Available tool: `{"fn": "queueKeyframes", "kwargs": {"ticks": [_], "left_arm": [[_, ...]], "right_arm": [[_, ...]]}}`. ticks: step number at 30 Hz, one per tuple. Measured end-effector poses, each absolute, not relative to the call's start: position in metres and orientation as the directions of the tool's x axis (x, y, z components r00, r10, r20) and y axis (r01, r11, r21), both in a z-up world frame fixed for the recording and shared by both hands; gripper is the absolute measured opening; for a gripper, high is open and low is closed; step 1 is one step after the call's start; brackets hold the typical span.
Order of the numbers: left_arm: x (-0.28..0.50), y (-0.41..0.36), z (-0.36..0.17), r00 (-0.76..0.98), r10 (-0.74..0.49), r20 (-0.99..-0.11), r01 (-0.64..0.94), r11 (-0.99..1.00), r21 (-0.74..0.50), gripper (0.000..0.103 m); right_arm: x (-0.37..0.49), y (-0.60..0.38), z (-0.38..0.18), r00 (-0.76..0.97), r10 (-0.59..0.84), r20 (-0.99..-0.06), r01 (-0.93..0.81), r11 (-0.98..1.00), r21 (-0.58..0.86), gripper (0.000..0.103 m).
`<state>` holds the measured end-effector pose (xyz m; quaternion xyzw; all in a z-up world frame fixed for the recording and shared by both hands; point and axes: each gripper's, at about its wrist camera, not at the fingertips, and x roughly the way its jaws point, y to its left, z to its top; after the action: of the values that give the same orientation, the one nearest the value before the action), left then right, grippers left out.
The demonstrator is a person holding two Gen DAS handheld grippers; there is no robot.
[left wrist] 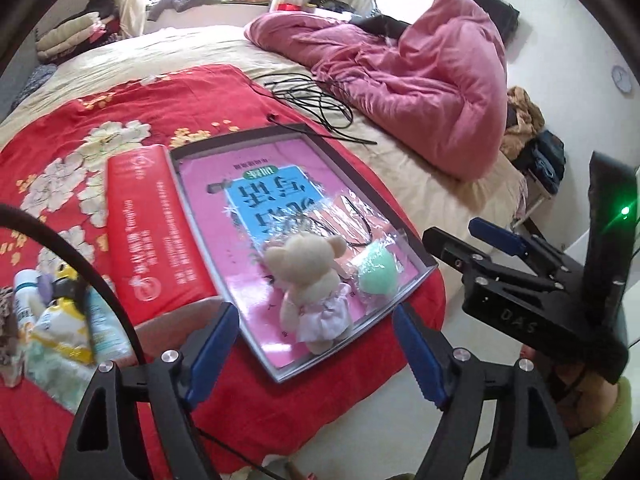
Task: Organize soft objects
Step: 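Move both open tools back toward the pile of items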
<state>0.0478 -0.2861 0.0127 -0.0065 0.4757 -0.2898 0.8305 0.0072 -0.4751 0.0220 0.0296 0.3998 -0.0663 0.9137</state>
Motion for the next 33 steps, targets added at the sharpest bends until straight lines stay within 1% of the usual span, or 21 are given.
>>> {"fn": "queueKeyframes", "kwargs": {"ticks": [2,6,8,18,29,33], "left_arm": [[0.048,-0.277,0.018,0.378,-0.504,-0.777,0.462,0.830,-0.314,0.079],[0.048,-0.263,0.028,0.418,-0.490,-0.765,0.438,0.847,-0.303,0.080],[0.049,-0.256,0.032,0.427,-0.487,-0.762,0.426,0.852,-0.306,0.080],[0.047,-0.221,0.047,0.481,-0.460,-0.746,0.371,0.878,-0.302,0.080],[0.043,-0.176,0.055,0.538,-0.360,-0.762,0.283,0.929,-0.239,0.080],[0.040,-0.161,0.055,0.542,-0.354,-0.762,0.267,0.933,-0.243,0.080]], "right_arm": [[0.007,-0.471,0.025,0.677,-0.101,-0.729,0.143,0.990,-0.004,0.073],[0.007,-0.461,0.037,0.694,-0.109,-0.711,0.130,0.991,-0.025,0.074],[0.006,-0.458,0.042,0.703,-0.113,-0.703,0.128,0.991,-0.031,0.076],[0.002,-0.438,0.069,0.738,-0.106,-0.666,0.108,0.993,-0.038,0.077],[0.007,-0.397,0.082,0.747,-0.059,-0.663,0.055,0.998,-0.027,0.078],[0.007,-0.381,0.085,0.752,-0.047,-0.657,0.027,0.999,-0.041,0.079]]}}
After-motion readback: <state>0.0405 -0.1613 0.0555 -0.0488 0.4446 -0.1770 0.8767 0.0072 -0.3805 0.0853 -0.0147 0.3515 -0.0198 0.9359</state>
